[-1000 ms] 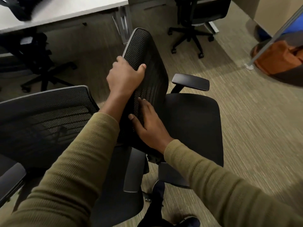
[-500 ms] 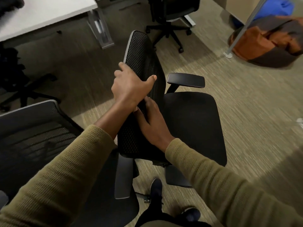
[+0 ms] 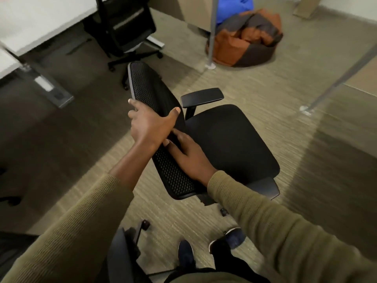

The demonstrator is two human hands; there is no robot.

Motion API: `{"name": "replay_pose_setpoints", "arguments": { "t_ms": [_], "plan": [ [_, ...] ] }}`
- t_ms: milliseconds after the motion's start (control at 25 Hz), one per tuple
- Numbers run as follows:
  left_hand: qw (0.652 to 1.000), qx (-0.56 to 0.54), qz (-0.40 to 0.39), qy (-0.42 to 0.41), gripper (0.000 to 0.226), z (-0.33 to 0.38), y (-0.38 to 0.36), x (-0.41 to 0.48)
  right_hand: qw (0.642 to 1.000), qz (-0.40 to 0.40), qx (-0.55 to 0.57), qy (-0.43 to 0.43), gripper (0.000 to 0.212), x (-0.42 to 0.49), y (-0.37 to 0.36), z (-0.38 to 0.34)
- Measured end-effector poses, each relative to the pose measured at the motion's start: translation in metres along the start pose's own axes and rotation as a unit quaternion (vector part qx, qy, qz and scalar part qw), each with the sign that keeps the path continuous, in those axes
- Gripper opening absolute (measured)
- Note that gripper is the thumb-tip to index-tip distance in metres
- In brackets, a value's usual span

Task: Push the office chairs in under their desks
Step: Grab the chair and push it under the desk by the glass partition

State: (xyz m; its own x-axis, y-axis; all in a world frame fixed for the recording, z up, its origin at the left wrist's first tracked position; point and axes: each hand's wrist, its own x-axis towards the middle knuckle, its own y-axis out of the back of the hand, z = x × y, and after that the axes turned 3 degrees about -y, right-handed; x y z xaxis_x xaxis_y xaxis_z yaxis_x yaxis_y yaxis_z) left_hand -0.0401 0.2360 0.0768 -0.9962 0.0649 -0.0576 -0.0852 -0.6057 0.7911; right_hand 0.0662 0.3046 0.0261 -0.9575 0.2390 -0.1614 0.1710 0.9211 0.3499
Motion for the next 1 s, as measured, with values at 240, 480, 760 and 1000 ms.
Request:
{"name": "replay_pose_setpoints", "arguments": {
  "t_ms": [240, 480, 760, 1000],
  "plan": [
    [0.997, -0.068, -0.020, -0.026, 0.115, 0.110, -0.085, -0.004, 0.994, 0.010, -0.096, -0.046, 0.058, 0.005, 0.123, 0.026],
    [0.993, -0.044, -0.074, -0.078, 0.102, 0.205, -0.167, -0.013, 0.969, 0.091, -0.216, -0.085, 0.049, 0.000, 0.229, 0.051],
    [0.958, 0.045, -0.149, -0.240, 0.075, 0.307, -0.255, -0.008, 0.884, 0.263, -0.358, -0.144, 0.043, 0.020, 0.317, 0.076],
    [0.913, 0.021, -0.280, -0.295, 0.067, 0.384, -0.304, 0.014, 0.822, 0.300, -0.387, -0.289, 0.055, 0.067, 0.400, 0.099]
  ]
}}
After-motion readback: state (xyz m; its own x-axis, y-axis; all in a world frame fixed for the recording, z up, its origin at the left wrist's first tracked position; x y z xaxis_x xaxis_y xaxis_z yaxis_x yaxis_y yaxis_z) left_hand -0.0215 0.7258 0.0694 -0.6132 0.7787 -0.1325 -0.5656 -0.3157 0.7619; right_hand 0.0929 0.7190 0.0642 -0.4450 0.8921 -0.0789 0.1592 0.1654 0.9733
